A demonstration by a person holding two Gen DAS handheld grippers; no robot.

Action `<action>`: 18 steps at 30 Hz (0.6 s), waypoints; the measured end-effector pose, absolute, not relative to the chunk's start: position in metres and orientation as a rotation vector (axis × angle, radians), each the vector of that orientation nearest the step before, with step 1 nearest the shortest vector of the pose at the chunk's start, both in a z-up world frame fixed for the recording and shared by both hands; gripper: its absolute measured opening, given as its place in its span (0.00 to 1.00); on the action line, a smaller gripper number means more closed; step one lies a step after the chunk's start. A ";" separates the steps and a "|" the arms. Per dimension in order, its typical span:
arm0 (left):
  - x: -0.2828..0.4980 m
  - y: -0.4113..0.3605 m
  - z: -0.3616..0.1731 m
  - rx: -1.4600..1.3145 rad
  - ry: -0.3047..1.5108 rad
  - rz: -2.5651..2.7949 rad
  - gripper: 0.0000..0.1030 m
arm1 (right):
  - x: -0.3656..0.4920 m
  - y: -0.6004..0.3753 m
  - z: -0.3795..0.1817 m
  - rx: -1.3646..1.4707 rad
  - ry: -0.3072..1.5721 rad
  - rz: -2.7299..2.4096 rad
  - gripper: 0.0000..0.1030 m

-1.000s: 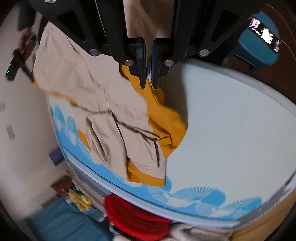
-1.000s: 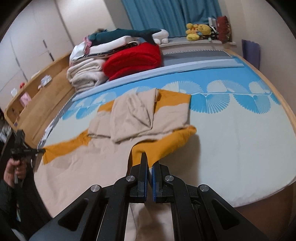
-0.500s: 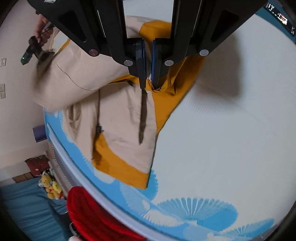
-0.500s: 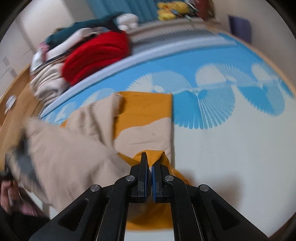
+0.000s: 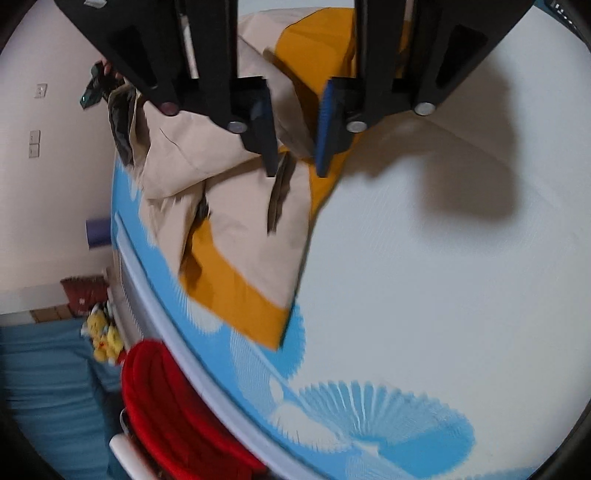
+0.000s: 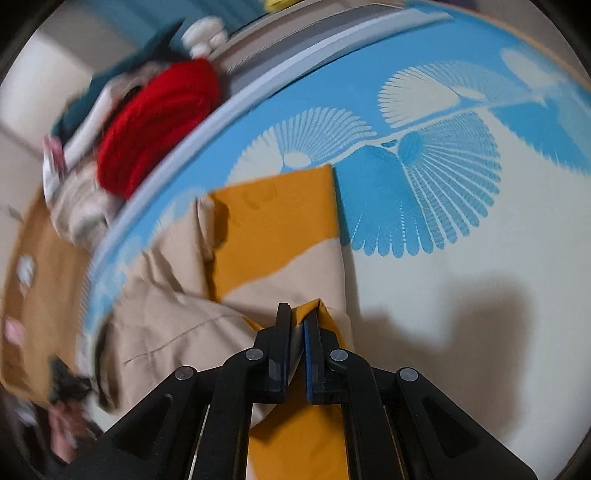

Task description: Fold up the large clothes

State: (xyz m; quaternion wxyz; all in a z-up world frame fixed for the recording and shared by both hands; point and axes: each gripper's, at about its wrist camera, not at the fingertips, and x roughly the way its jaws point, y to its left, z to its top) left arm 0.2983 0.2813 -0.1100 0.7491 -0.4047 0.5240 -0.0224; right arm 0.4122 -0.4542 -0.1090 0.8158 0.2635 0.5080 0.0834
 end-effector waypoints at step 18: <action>0.295 0.250 -0.125 -0.523 1.359 -0.024 0.52 | 0.398 -0.442 -0.147 0.330 1.238 0.194 0.43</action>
